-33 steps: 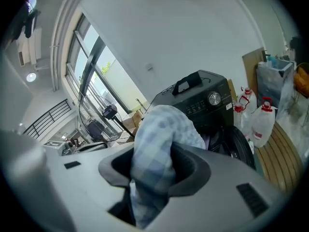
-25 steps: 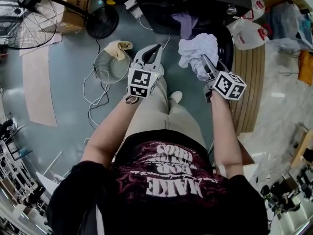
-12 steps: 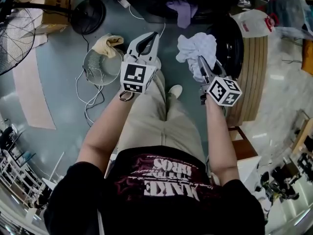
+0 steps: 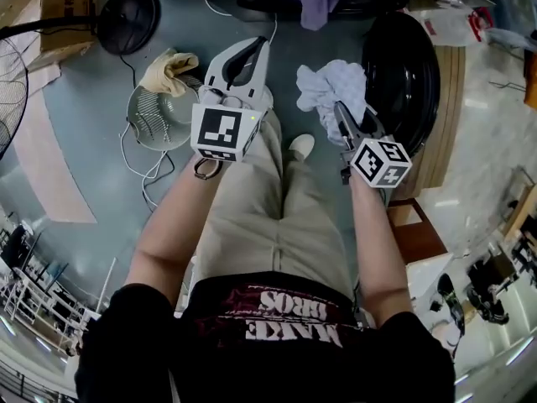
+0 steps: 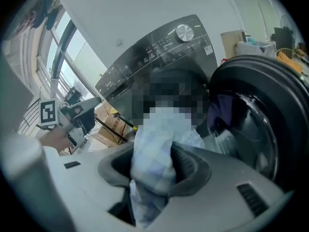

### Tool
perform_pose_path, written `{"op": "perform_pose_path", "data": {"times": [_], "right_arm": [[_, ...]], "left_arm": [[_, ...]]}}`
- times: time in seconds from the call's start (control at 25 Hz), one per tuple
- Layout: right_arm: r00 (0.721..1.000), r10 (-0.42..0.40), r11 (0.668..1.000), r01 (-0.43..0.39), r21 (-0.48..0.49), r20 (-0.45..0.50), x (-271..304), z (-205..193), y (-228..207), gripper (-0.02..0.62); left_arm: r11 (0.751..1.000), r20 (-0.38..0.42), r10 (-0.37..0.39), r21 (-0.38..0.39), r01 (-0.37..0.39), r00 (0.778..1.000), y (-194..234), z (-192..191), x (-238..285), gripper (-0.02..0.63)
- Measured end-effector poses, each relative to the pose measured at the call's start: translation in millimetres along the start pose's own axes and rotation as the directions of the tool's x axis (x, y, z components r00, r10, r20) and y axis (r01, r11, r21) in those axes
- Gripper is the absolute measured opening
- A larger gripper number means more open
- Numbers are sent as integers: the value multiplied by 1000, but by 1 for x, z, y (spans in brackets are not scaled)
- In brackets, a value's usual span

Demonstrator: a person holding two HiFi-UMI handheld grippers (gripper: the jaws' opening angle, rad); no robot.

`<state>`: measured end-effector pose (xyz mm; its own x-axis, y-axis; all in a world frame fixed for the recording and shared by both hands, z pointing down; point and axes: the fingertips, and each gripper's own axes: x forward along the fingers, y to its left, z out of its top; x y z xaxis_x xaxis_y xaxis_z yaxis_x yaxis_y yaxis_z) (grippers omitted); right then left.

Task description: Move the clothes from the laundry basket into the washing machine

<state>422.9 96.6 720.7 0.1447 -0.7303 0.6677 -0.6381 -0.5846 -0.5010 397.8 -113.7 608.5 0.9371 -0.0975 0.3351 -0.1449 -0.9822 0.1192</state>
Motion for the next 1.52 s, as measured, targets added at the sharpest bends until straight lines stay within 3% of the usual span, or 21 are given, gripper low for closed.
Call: {"op": "perform_pose_path", "data": {"times": [0.28, 0.36, 0.44, 0.48, 0.56, 0.64, 0.72, 0.88, 1.0, 1.04, 1.16, 1.2, 1.52], "right_arm": [[999, 10, 999, -8, -42, 35, 71, 41, -11, 179], [998, 20, 998, -17, -57, 62, 102, 70, -17, 179], [986, 68, 988, -45, -151, 152, 136, 119, -13, 186], [968, 122, 972, -72, -223, 221, 150, 147, -6, 216], [915, 230, 948, -133, -290, 332, 165, 190, 3, 427], [903, 242, 952, -150, -266, 354, 166, 195, -3, 457], [925, 211, 958, -132, -255, 316, 165, 177, -11, 454], [950, 208, 965, -161, -208, 231, 154, 132, -14, 408], [961, 214, 949, -161, -271, 178, 133, 109, -6, 339], [964, 207, 941, -149, -305, 169, 125, 105, -4, 294], [971, 165, 917, -85, -389, 176, 98, 102, 0, 54], [971, 157, 910, -71, -409, 181, 89, 102, 1, 5], [956, 183, 871, -49, -489, 230, 21, 121, 27, 3]], "left_arm": [[1000, -57, -27, 4, 27, 998, 14, -17, 18, 5], [999, -75, -46, 22, 48, 996, 12, -21, 17, 5], [997, -103, -65, 29, 68, 993, 10, -28, 13, 5], [996, -118, -73, 31, 78, 990, 9, -31, 12, 5], [995, -147, -87, 30, 93, 985, 3, -37, 8, 5], [994, -170, -101, 19, 106, 980, -5, -45, 3, 5], [993, -191, -114, 0, 117, 975, -12, -57, 0, 5], [992, -204, -124, -17, 123, 971, -21, -68, 6, 5], [993, -181, -114, -49, 106, 977, -25, -58, 15, 5], [993, -171, -110, -55, 102, 979, -26, -52, 17, 5], [995, -138, -93, -57, 86, 986, -29, -36, 19, 5], [996, -131, -82, -56, 75, 988, -29, -31, 19, 5], [998, -80, 4, -56, -9, 997, -32, 14, -3, 5]]}}
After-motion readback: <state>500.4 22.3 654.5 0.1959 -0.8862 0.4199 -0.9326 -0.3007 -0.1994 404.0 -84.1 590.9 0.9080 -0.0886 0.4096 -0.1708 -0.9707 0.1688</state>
